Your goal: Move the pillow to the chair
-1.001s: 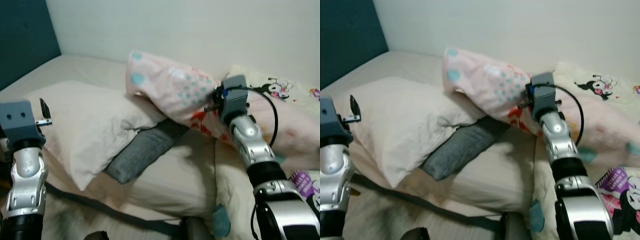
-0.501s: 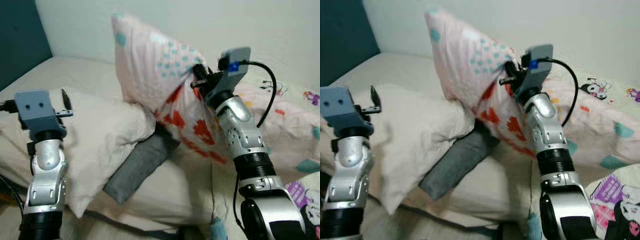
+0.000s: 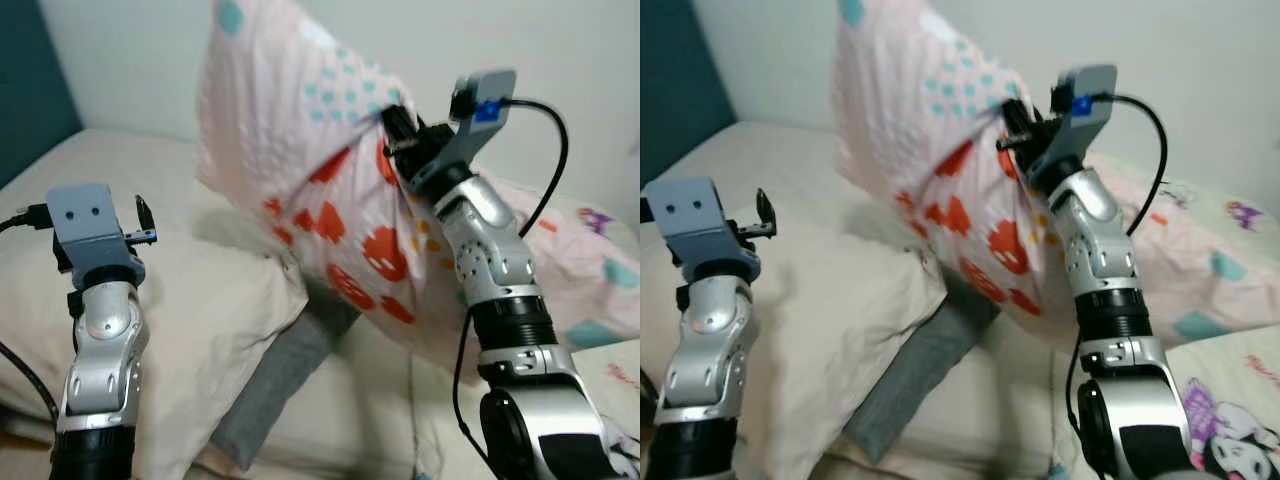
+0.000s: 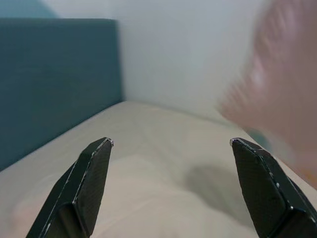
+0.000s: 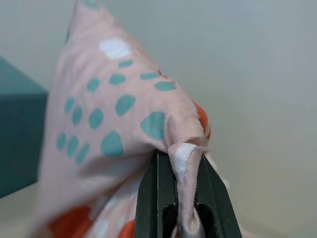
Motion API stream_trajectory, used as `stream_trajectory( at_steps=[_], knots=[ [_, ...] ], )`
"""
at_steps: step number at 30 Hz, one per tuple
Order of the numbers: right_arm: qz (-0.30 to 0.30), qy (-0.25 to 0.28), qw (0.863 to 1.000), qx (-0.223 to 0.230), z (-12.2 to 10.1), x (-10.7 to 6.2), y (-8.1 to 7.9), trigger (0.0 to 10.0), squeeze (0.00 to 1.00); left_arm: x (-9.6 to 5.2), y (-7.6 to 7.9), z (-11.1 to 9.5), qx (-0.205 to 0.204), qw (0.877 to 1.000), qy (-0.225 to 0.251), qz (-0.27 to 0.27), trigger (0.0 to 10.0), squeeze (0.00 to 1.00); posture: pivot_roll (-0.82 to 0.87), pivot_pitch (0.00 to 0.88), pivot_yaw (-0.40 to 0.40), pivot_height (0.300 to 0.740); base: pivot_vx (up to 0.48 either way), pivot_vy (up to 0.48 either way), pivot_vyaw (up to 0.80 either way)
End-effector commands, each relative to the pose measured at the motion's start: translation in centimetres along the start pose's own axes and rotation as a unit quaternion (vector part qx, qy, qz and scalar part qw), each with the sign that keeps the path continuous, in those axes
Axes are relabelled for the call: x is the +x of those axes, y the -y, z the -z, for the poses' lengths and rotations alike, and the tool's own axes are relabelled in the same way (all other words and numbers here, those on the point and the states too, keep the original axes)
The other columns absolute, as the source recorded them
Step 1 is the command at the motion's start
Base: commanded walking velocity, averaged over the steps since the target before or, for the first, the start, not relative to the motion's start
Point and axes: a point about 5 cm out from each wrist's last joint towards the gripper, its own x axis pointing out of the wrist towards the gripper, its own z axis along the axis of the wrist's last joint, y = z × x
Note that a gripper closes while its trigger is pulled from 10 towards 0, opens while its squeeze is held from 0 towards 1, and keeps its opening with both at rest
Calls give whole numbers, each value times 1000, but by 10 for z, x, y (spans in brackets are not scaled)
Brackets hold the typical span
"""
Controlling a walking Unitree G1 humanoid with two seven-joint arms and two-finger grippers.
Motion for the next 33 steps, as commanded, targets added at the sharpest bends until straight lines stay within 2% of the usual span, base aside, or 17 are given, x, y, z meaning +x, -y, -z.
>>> stream_trajectory(
  at_steps=[1,7,10,12,13,14,15,18,21,25,26,33],
  knots=[
    [-8,62,998,-3,-31,5,1,0,0,-3,1,1,0,1000,-4,-1,10000,0,-11,0,-102,715,0,0,0],
    [-47,69,996,3,-35,8,-11,0,0,-4,1,3,5,1000,-2,-1,10000,0,-15,0,-105,735,0,0,0],
    [-62,67,996,5,-31,7,-18,0,0,-4,-1,4,10,1000,-7,-5,10000,0,-15,0,-105,740,0,0,0],
    [-88,47,995,4,-20,6,-31,0,0,-5,-3,7,16,1000,-12,-10,10000,0,-14,0,-106,740,0,0,0],
    [-88,47,995,4,-20,6,-31,0,0,-5,-3,7,16,1000,-12,-10,10000,0,-14,0,-106,740,0,0,0],
    [-131,32,991,6,-10,2,-48,0,0,-5,-5,9,24,1000,-14,-14,10000,0,-12,0,-106,740,0,0,794],
    [-131,32,991,6,-10,2,-48,0,0,-5,-5,9,24,1000,-14,-14,10000,0,-12,0,-106,740,0,0,794],
    [-164,37,986,22,-9,-2,-61,0,0,-7,-7,10,28,999,-12,-14,10000,0,-7,0,-108,740,0,0,794],
    [-188,52,980,38,-14,-3,-69,0,0,-9,-9,11,31,999,-12,-13,10000,0,-6,0,-108,740,0,0,794],
    [-201,59,977,41,-17,-4,-73,0,0,-9,-9,12,33,999,-12,-13,10000,0,-5,0,-109,740,0,0,794],
    [-221,68,972,50,-20,-5,-78,0,0,-9,-9,12,34,999,-13,-12,10000,0,-3,0,-109,740,0,0,794],
    [-260,69,961,70,-19,-11,-94,0,0,-10,-10,13,41,999,-13,-10,10000,0,0,0,-110,740,0,0,794]
  ],
)
